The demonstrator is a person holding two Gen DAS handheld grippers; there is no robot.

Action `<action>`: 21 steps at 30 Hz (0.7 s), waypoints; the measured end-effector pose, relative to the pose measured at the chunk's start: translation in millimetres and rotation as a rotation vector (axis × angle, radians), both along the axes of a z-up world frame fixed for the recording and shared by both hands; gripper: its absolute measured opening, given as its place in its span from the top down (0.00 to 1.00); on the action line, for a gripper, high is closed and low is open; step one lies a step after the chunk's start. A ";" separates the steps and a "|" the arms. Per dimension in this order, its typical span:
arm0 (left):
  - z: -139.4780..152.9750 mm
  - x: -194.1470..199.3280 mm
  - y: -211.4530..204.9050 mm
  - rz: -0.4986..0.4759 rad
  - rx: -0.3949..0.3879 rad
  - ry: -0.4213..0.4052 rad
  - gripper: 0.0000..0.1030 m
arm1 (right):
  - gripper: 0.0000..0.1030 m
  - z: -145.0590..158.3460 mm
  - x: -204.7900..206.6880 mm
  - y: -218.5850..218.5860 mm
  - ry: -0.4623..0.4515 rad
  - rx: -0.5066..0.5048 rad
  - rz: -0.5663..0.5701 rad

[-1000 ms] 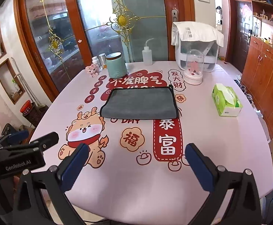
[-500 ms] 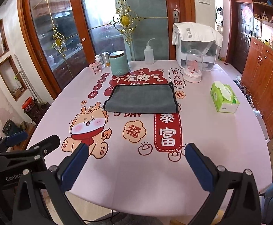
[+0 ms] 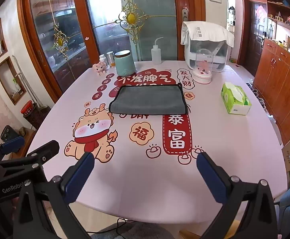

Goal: Fold towel

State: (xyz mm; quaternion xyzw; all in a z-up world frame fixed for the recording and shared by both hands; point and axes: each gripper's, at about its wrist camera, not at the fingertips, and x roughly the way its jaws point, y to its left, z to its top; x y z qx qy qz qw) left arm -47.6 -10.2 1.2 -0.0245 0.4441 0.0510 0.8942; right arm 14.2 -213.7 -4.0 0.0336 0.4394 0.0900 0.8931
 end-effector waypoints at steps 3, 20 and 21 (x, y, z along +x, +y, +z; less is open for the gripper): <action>0.0 -0.1 -0.2 0.000 0.004 -0.005 0.01 | 0.00 0.4 0.4 1.6 -0.002 -0.004 -0.005; -2.9 -4.6 0.4 -0.015 -0.001 0.004 0.01 | 0.00 -1.0 -5.9 -1.4 0.007 -0.009 -0.027; -2.5 -4.7 0.5 -0.016 -0.002 0.004 0.01 | 0.00 -0.9 -6.0 -1.5 0.007 -0.009 -0.027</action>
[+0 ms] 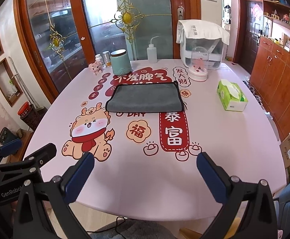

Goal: Fold towel

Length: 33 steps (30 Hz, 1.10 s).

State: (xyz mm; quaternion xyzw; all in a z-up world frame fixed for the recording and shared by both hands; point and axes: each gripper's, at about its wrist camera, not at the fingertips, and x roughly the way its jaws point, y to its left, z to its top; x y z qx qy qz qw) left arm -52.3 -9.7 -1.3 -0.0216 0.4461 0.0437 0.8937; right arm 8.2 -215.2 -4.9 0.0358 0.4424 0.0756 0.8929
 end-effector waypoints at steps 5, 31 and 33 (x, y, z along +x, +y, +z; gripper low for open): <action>0.0 0.5 -1.0 0.000 0.003 -0.002 0.01 | 0.00 0.0 -0.4 -0.7 -0.002 0.000 0.001; 0.6 3.2 -6.4 -0.006 0.002 0.003 0.01 | 0.00 0.1 0.9 -4.0 -0.002 0.000 0.000; 0.5 3.2 -6.6 -0.006 0.002 0.002 0.01 | 0.00 0.2 0.9 -4.1 -0.002 0.000 0.000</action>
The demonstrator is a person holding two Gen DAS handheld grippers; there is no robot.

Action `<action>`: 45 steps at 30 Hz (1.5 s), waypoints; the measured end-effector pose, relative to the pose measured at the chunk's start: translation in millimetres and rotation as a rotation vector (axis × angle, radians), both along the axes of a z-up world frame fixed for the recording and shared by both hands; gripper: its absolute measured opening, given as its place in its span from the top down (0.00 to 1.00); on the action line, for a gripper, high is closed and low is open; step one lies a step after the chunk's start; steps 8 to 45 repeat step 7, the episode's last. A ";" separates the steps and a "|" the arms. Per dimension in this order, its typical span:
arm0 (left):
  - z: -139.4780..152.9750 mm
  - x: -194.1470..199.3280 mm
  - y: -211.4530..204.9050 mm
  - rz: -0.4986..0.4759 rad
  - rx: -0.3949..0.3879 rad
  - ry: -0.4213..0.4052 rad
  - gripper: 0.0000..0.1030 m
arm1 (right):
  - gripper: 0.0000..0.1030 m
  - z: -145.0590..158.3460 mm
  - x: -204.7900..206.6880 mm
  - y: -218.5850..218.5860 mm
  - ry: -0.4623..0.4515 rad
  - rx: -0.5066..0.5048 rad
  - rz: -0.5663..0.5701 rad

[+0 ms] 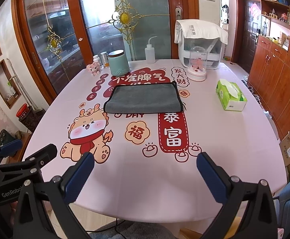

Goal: Fold towel

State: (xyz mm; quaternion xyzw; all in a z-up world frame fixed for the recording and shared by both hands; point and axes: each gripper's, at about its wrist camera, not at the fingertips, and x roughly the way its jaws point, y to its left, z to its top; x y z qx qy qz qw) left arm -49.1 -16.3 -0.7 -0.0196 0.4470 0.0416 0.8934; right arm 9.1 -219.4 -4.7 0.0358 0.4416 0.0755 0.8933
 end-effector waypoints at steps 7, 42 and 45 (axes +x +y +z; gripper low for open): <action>-4.1 6.0 -0.4 -0.011 -0.004 -0.003 0.01 | 0.00 0.2 0.4 -1.9 -0.001 -0.001 -0.002; -4.1 6.0 -0.4 -0.011 -0.004 -0.003 0.01 | 0.00 0.2 0.4 -1.9 -0.001 -0.001 -0.002; -4.1 6.0 -0.4 -0.011 -0.004 -0.003 0.01 | 0.00 0.2 0.4 -1.9 -0.001 -0.001 -0.002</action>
